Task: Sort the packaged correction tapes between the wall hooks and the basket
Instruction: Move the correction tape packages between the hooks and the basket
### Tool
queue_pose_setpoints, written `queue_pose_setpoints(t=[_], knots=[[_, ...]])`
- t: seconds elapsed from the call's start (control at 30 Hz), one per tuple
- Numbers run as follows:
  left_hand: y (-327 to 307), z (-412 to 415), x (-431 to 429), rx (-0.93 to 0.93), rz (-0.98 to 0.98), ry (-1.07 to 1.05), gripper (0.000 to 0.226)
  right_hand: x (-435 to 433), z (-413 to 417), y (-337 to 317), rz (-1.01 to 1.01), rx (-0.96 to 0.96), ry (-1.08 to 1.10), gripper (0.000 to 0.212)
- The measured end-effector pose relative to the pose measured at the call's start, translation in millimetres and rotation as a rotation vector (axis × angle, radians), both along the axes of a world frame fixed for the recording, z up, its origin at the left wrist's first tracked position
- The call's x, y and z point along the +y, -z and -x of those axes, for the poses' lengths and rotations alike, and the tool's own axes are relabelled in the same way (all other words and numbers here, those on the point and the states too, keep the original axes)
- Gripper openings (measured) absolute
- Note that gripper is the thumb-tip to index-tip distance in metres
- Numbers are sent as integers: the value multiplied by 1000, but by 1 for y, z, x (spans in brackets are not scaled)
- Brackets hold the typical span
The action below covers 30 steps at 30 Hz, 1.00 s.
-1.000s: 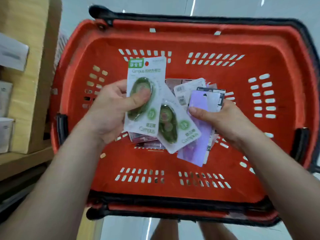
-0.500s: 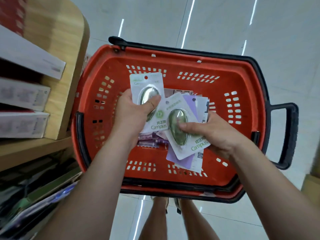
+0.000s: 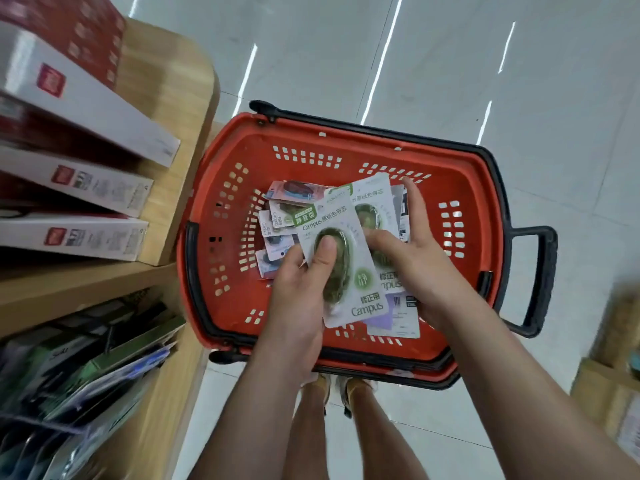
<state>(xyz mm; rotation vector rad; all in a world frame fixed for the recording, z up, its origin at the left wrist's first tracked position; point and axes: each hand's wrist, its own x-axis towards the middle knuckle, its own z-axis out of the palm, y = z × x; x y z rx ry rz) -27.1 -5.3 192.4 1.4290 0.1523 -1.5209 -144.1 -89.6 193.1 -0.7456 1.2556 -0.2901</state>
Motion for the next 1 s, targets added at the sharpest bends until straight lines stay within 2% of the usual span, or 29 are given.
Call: queue_pose_setpoints(t=[0.1, 0.2, 0.33, 0.4, 0.47, 0.57, 0.67, 0.7, 0.8, 1.0], knots=[[-11, 1, 3, -18, -9, -37, 47, 7, -4, -15, 144, 16, 37, 91], [-27, -3, 4, -50, -16, -23, 41, 13, -7, -32, 253, 18, 41, 87], [-50, -4, 9, -33, -30, -32, 32, 15, -6, -59, 395, 32, -97, 65], [-67, -2, 10, -24, -33, -80, 29, 12, -5, -76, 405, 68, -168, 47], [-87, 4, 9, -19, -21, -138, 26, 10, -1, -93, 387, 93, -191, 37], [-121, 17, 10, -51, 19, -188, 22, 6, 3, -127, 389, 94, -211, 42], [-160, 30, 16, -97, 48, -240, 22, 5, 6, -166, 377, 19, -271, 53], [-175, 34, 19, -118, 55, -261, 22, 6, 8, -179, 370, -12, -287, 51], [-226, 48, 31, -165, 78, -344, 20, 17, 14, -225, 328, -150, -360, 27], [-306, 79, 77, -175, 64, -520, 20, 41, 28, -308, 371, -227, -575, 37]])
